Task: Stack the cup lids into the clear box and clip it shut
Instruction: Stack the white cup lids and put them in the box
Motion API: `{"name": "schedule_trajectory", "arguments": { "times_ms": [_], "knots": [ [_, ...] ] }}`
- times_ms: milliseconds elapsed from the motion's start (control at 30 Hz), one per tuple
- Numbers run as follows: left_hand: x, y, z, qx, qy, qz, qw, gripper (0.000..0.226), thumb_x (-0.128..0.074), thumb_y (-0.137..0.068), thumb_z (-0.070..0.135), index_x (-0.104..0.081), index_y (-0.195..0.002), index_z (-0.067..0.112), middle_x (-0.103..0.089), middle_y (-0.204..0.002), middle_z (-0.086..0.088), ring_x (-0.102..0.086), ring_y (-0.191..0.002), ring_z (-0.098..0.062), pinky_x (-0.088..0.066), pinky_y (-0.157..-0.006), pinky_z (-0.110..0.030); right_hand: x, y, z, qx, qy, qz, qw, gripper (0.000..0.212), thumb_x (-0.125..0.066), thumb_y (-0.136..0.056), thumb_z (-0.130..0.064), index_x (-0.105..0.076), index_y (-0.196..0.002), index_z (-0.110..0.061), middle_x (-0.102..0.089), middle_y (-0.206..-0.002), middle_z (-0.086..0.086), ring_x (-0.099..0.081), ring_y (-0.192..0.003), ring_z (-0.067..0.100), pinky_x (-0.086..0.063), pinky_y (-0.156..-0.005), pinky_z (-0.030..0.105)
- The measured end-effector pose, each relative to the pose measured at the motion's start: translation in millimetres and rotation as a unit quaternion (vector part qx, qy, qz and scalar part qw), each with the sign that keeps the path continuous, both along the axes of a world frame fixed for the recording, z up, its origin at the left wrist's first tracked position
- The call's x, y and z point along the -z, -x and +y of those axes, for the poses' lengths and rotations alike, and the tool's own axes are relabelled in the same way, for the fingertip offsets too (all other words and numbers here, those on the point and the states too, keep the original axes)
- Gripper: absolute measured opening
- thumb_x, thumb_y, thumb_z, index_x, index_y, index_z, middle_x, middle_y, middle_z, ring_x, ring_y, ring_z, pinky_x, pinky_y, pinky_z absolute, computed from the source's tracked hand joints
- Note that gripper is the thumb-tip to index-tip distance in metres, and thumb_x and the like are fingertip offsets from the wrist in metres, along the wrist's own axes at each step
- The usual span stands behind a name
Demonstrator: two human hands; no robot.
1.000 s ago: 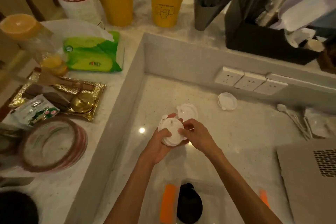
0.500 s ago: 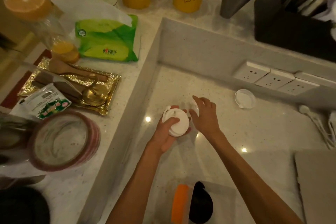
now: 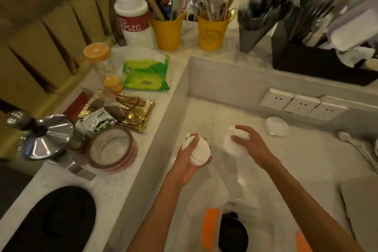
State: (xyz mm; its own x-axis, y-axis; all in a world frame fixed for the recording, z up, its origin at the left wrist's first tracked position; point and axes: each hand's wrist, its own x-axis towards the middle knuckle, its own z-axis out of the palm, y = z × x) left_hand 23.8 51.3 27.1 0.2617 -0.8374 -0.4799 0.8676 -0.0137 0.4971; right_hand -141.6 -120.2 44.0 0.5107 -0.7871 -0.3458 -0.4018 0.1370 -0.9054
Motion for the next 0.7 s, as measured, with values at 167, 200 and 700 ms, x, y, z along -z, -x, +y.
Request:
{"name": "schedule_trajectory", "arguments": {
  "times_ms": [167,200,700],
  "knots": [
    [-32.5,21.1,-8.1,0.086,0.005,-0.105,0.991,0.078,-0.079,-0.073,0.063,-0.057,-0.135,0.022,-0.063,-0.139,-0.015,-0.063,-0.124,-0.035,-0.059,-0.087,-0.051,-61.2,9.9,40.4,-0.113,-0.056,-0.102,0.987,0.037,-0.079,-0.079,-0.036,-0.067,-0.113,-0.035,-0.07,-0.112,-0.007,-0.069,-0.099,0.012,-0.057,-0.075,0.024],
    [-38.8,26.9,-10.7,0.101,0.019,-0.114,0.988,0.083,-0.074,-0.073,0.069,-0.056,-0.138,0.022,-0.064,-0.139,-0.015,-0.064,-0.124,-0.034,-0.06,-0.087,-0.048,-68.0,10.9,47.7,-0.117,-0.054,-0.108,0.986,0.037,-0.079,-0.079,-0.034,-0.067,-0.114,-0.033,-0.07,-0.113,-0.006,-0.069,-0.101,0.013,-0.057,-0.077,0.025],
    [-69.3,74.5,-37.1,0.208,0.077,-0.113,0.969,0.059,-0.076,-0.09,0.019,-0.051,-0.143,0.017,-0.058,-0.143,-0.022,-0.058,-0.131,-0.038,-0.055,-0.092,-0.054,-68.7,48.4,51.8,-0.009,0.057,-0.048,0.997,0.046,-0.074,-0.082,-0.037,-0.056,-0.124,-0.028,-0.06,-0.116,-0.003,-0.06,-0.1,0.015,-0.05,-0.077,0.021]
  ]
}}
